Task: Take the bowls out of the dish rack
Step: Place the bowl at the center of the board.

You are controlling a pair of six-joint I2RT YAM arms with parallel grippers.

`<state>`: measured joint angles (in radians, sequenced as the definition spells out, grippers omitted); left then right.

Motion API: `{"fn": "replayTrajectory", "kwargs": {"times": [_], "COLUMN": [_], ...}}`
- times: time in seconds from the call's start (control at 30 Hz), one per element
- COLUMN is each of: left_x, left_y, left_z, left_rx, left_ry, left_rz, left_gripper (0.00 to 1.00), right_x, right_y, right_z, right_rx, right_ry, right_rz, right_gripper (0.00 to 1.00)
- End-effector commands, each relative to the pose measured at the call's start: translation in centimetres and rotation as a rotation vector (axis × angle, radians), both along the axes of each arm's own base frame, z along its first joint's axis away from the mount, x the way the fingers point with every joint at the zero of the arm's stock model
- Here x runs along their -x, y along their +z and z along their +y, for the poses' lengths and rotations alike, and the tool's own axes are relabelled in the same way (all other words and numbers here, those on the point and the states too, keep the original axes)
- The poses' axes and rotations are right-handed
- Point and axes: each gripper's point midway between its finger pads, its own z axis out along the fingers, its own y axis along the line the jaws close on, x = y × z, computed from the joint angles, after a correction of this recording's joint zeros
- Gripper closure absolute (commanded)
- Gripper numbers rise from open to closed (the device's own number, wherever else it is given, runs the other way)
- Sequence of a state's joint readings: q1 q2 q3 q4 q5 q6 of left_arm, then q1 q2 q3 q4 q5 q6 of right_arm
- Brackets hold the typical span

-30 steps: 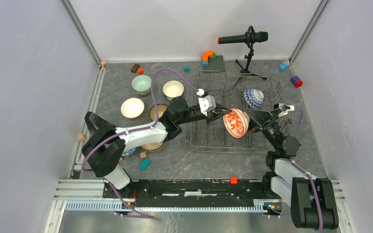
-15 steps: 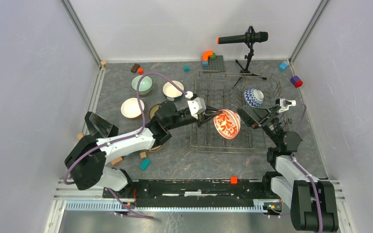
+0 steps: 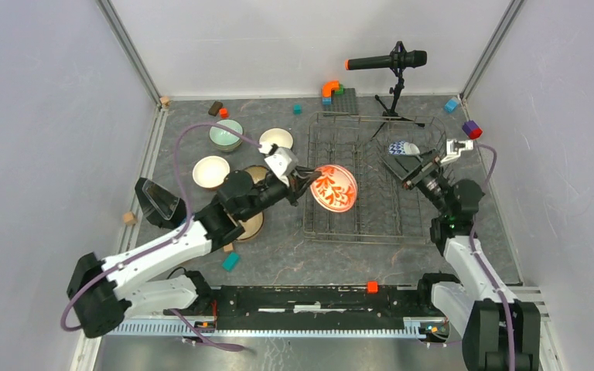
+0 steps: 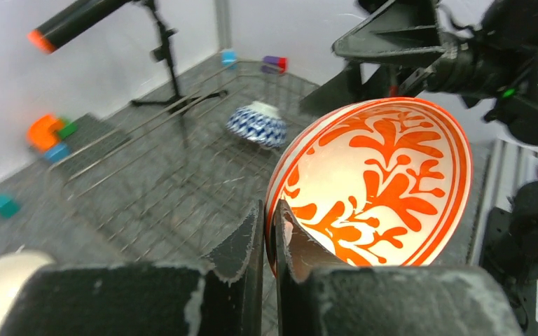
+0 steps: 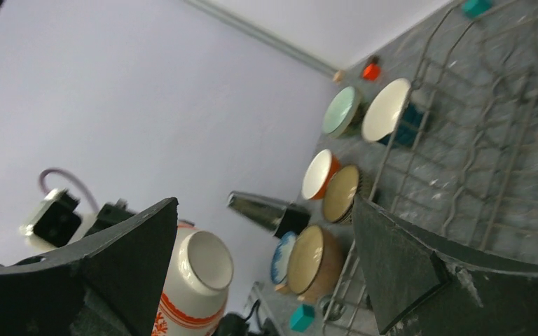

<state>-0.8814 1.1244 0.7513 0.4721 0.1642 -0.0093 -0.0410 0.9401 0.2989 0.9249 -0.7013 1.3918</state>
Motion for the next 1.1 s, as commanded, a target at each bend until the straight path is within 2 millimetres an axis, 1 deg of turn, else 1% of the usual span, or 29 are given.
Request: {"fn": "replayTrajectory", "kwargs": {"times": [0.0,0.03,0.07,0.13,0.17,0.2,0.27,0.3,0.4,0.5,0.53,0.63,0.7,0.77,0.8,0.87,0.9,0.93,0.97,1.0,1.03,1.07], "left_x": [-1.5,-1.6,-1.5,-1.4,-1.2,-1.1,-0.8,-0.7,-0.2,0.5,0.7,1.3,1.8,2.2,2.4,2.7,2.8,3.0,3.1,3.2,3.3,3.4], "left_y": [2.7,3.1,2.9,2.9,2.8,2.8,2.0,1.7,-0.1,-1.7,-2.1,-2.8,-3.0,-3.2,-3.3,-3.5,-3.7,-3.9,-4.0,-4.3,-4.5,-4.7], "left_z": [5.5,6.4,7.4,9.3,10.1,10.6,11.8,12.3,13.1,13.9,14.2,15.1,15.4,15.6,15.8,16.1,16.2,16.2,16.2,16.3,16.3,16.3], "left_rx": [0.063,0.069,0.061,0.065,0.061,0.066,0.051,0.049,0.000,-0.039,-0.047,-0.069,-0.075,-0.076,-0.076,-0.076,-0.076,-0.074,-0.072,-0.072,-0.069,-0.066], "left_ry": [0.293,0.338,0.374,0.457,0.483,0.504,0.559,0.587,0.640,0.673,0.685,0.707,0.708,0.706,0.707,0.712,0.716,0.717,0.718,0.721,0.721,0.722], "left_rz": [0.178,0.205,0.232,0.292,0.317,0.342,0.406,0.439,0.537,0.604,0.618,0.643,0.658,0.674,0.684,0.702,0.711,0.722,0.732,0.742,0.753,0.764], "left_gripper": [0.98,0.98,0.98,0.98,0.98,0.98,0.98,0.98,0.98,0.98,0.98,0.98,0.98,0.98,0.98,0.98,0.98,0.98,0.98,0.98,0.98,0.98], "right_x": [-3.5,-3.9,-4.1,-4.3,-4.2,-4.1,-3.8,-3.7,-2.8,-1.0,-0.5,1.1,1.9,2.6,2.9,3.5,3.7,3.8,3.9,4.1,4.5,4.7], "right_y": [0.5,1.0,1.3,3.9,5.0,6.6,8.3,9.0,10.4,12.2,12.5,12.7,12.3,11.2,10.7,10.4,10.5,10.5,10.9,10.7,11.1,10.9], "right_z": [-2.1,-2.4,-2.6,-3.0,-2.9,-2.7,-2.5,-2.2,-1.4,0.3,0.2,1.8,3.4,5.6,6.4,7.8,8.5,8.9,9.1,9.7,10.2,10.7], "right_rx": [0.307,0.381,0.446,0.529,0.570,0.597,0.684,0.718,0.844,0.971,1.024,1.166,1.227,1.290,1.328,1.362,1.345,1.293,1.234,1.192,1.124,1.071], "right_ry": [-0.201,-0.251,-0.285,-0.368,-0.393,-0.419,-0.451,-0.464,-0.480,-0.500,-0.532,-0.550,-0.538,-0.506,-0.503,-0.488,-0.472,-0.467,-0.464,-0.435,-0.407,-0.373], "right_rz": [0.011,0.014,0.016,-0.035,-0.061,-0.091,-0.112,-0.116,-0.138,-0.194,-0.187,-0.204,-0.219,-0.253,-0.260,-0.289,-0.305,-0.298,-0.304,-0.326,-0.353,-0.368], "right_gripper": [0.02,0.02,0.02,0.02,0.02,0.02,0.02,0.02,0.02,0.02,0.02,0.02,0.02,0.02,0.02,0.02,0.02,0.02,0.02,0.02,0.02,0.02]}}
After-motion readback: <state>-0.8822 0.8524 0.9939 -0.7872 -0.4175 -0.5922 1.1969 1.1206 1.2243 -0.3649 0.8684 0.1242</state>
